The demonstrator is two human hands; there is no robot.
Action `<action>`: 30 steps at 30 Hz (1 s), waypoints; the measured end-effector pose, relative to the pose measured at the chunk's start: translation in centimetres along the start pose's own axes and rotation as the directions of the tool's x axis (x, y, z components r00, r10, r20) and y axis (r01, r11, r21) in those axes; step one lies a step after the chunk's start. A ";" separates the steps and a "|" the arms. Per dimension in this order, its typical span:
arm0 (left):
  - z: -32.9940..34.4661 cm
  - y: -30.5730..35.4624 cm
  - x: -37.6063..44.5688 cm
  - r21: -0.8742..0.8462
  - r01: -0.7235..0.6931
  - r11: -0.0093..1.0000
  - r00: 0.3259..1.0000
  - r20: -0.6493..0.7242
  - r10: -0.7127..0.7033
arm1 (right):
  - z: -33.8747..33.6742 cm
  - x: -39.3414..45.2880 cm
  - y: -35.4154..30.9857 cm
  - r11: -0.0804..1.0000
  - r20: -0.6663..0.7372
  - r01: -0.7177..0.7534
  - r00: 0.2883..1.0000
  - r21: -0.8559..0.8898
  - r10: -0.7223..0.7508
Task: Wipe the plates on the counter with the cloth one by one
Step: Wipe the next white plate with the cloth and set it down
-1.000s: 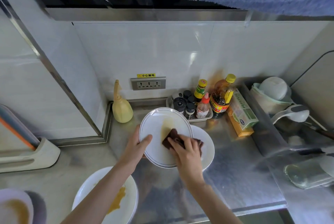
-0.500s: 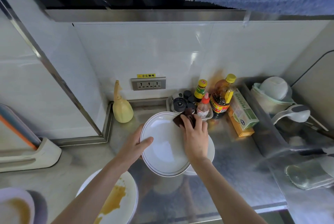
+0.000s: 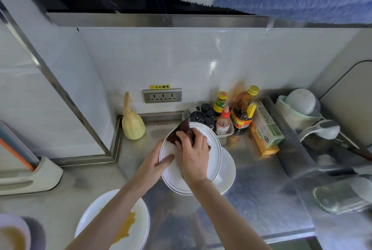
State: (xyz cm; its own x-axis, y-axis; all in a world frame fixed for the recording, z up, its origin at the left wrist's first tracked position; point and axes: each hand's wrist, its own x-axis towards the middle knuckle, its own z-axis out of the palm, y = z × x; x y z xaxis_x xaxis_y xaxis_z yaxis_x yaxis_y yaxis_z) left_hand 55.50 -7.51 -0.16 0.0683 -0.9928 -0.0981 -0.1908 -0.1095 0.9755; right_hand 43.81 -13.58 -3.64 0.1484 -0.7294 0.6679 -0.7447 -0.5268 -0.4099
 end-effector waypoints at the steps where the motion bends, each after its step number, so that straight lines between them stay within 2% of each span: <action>1: 0.0 0.2 -0.2 -0.002 -0.002 1.000 1.000 -0.007 0.002 | 0.0 0.6 -0.1 0.997 -0.016 -0.078 0.997 -0.014 0.078; 5: 0.2 0.4 -1.0 -0.008 -0.013 1.000 0.998 -0.057 0.012 | -0.5 2.3 0.7 0.946 -0.033 -0.307 0.952 -0.108 0.305; 8: 0.6 0.3 -1.1 -0.035 -0.017 0.999 0.993 -0.116 0.012 | -1.1 2.1 1.4 0.895 -0.039 -0.395 0.917 -0.209 0.396; 12: 1.2 0.2 -1.0 -0.072 -0.022 0.997 0.983 -0.186 0.008 | -1.4 -0.4 2.1 0.839 -0.045 -0.480 0.873 -0.255 0.486; 14: 1.3 -0.1 -1.0 -0.117 0.002 0.993 0.975 -0.221 -0.028 | -1.7 -1.6 2.4 0.818 0.047 -0.554 0.823 -0.157 0.566; 16: 1.6 -0.5 -0.8 -0.185 0.042 0.982 0.959 -0.269 -0.091 | -2.5 -2.6 2.3 0.754 0.231 -0.654 0.745 0.068 0.626; 19: 2.4 -1.0 -0.8 -0.367 0.082 0.927 0.916 -0.339 -0.215 | -3.1 -3.6 1.2 0.530 0.394 -0.783 0.622 0.326 0.677; 21: 3.1 -1.4 -0.7 -0.470 0.069 0.880 0.894 -0.363 -0.264 | -2.9 -3.9 0.4 0.353 0.484 -0.815 0.564 0.460 0.669; 24: 3.9 -1.7 -1.0 -0.523 0.031 0.852 0.888 -0.377 -0.264 | -2.6 -4.0 -0.2 0.160 0.526 -0.793 0.525 0.588 0.669; 27: 3.8 -1.7 -1.4 -0.533 0.062 0.844 0.910 -0.316 -0.267 | -3.0 -3.6 0.2 0.112 0.506 -0.773 0.509 0.624 0.697; 29: 2.7 -1.5 -0.9 -0.479 0.148 0.865 0.916 -0.264 -0.303 | -3.3 -2.9 1.0 0.162 0.493 -0.781 0.525 0.604 0.694; 30: 1.9 -1.2 -0.4 -0.422 0.189 0.887 0.910 -0.265 -0.320 | -3.6 -2.2 1.6 0.233 0.482 -0.778 0.563 0.584 0.672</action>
State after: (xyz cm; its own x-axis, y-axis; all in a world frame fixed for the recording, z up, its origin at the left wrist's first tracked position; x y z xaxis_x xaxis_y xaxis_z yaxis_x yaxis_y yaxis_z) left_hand 53.82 -7.11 -1.67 0.3826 -0.8553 -0.3494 0.2566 -0.2650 0.9295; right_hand 39.94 -11.22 -3.56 -0.1030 -0.9746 -0.1991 0.0912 0.1901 -0.9775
